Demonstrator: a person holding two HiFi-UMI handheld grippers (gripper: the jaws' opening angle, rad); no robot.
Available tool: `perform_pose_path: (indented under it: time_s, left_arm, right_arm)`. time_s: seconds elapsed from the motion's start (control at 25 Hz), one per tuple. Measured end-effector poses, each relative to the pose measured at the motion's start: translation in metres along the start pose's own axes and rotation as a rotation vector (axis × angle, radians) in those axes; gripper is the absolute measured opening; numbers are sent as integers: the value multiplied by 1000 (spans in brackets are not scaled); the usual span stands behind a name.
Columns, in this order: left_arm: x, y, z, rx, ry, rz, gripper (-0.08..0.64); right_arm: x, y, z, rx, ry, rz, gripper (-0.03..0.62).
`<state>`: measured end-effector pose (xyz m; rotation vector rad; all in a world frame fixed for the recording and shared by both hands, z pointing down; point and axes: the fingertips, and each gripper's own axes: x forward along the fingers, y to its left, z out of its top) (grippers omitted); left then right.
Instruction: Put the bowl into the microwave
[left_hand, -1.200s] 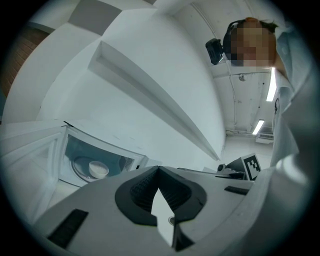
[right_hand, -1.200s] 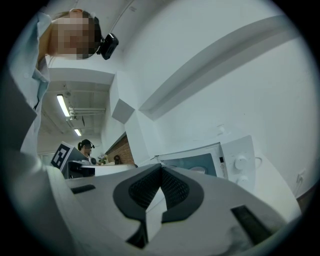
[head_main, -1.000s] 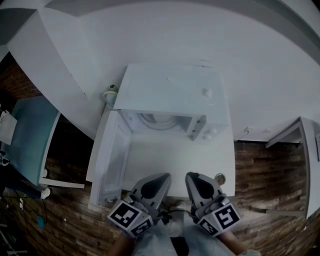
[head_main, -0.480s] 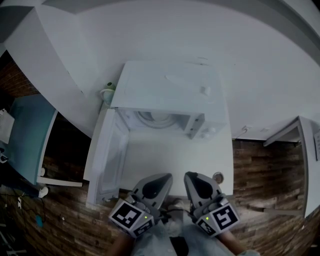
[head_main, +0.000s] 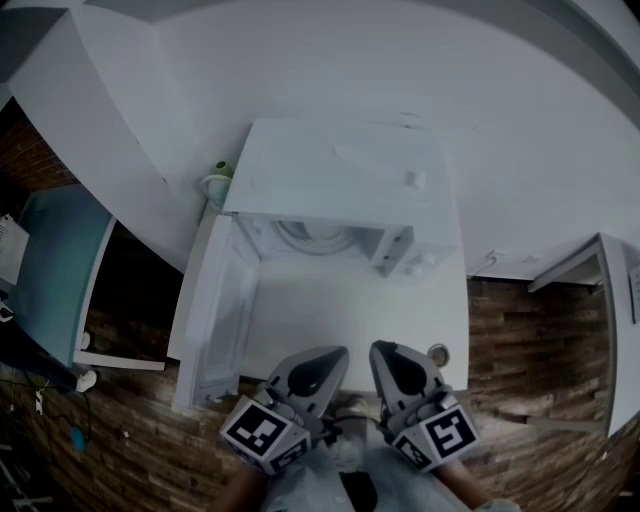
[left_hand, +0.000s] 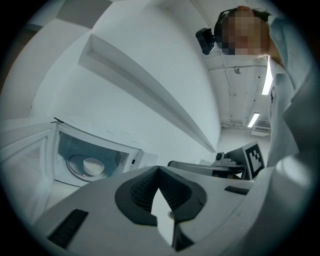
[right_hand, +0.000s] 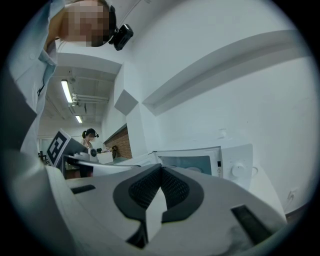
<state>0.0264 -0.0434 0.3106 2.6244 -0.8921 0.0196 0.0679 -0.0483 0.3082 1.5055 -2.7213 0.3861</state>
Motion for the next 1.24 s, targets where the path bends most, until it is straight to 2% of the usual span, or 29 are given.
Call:
perform_pose_path:
  time_s: [0.4,0.6,1.0,1.24]
  left_arm:
    - [-1,1,-1,-5,9,-1,-1]
    - [-3,3,-2,5,0,1,-1]
    - [-8,8,-7,-33,18,22,0]
    - [-10,6,-8,-29,20,16,0]
  right_arm:
    - [0,-5,-3,23,16,-33,-5]
    - [1,-3,-6,26,30,-25,-5]
    - [3,3,-7,1,30,8,-5]
    - [4,11,-13,22,64,19,-5]
